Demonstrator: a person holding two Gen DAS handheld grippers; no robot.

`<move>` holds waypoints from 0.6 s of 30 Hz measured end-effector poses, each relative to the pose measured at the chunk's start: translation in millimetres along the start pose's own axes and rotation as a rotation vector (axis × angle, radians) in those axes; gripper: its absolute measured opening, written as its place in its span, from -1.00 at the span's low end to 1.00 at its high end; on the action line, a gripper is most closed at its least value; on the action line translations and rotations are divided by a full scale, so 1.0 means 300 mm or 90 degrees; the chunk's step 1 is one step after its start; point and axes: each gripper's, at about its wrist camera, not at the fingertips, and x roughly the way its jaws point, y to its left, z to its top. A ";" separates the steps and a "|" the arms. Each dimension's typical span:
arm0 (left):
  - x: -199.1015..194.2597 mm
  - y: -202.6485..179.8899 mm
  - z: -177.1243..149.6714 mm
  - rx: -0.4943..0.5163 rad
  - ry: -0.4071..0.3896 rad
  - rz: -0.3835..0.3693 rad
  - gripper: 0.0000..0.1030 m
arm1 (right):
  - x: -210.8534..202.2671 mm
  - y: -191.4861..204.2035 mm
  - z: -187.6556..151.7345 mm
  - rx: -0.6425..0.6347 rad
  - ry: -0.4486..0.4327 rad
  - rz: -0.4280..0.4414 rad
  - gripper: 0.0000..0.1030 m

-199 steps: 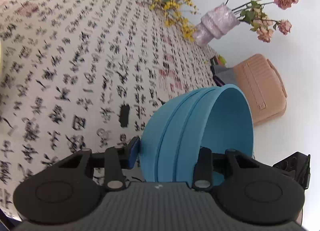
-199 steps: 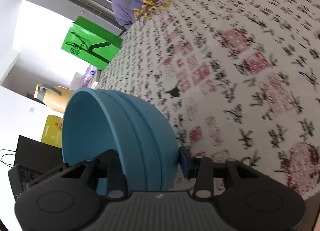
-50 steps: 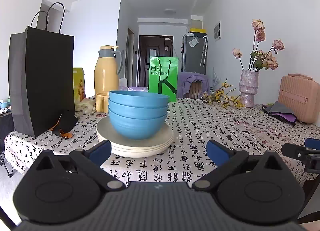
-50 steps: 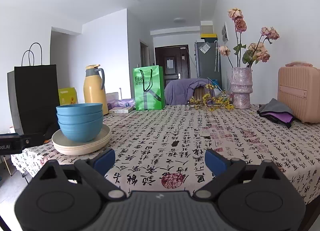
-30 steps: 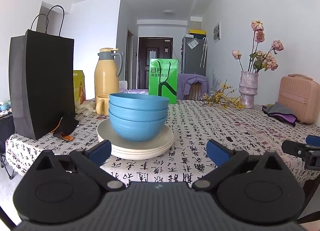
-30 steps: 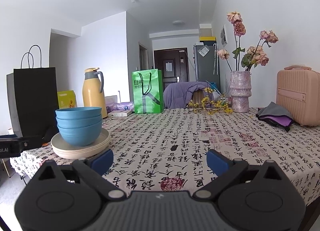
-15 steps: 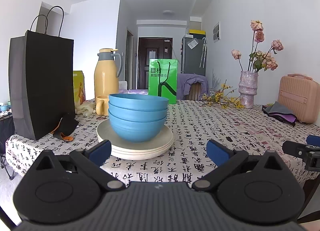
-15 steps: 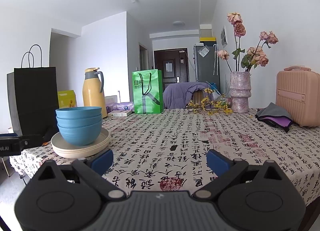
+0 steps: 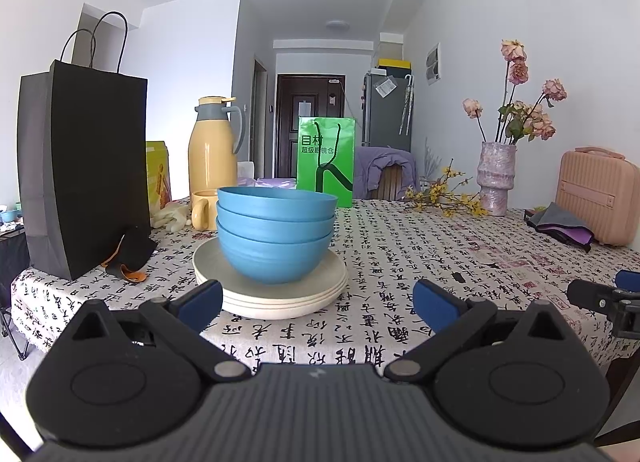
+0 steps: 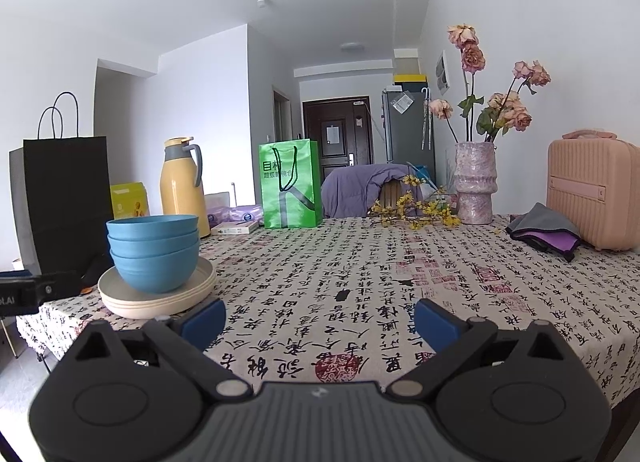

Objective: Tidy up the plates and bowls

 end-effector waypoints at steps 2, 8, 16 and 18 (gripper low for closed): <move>0.000 0.000 0.000 0.000 0.000 0.000 1.00 | 0.001 -0.003 0.000 0.000 0.000 0.000 0.96; 0.000 -0.001 0.000 0.002 -0.002 0.001 1.00 | 0.003 -0.001 -0.001 -0.005 0.002 0.004 0.96; -0.001 0.000 0.000 0.003 -0.003 0.000 1.00 | 0.005 -0.005 0.001 -0.004 0.001 0.002 0.96; 0.000 0.000 -0.001 0.005 -0.004 0.001 1.00 | 0.004 -0.004 0.000 -0.004 0.001 0.002 0.96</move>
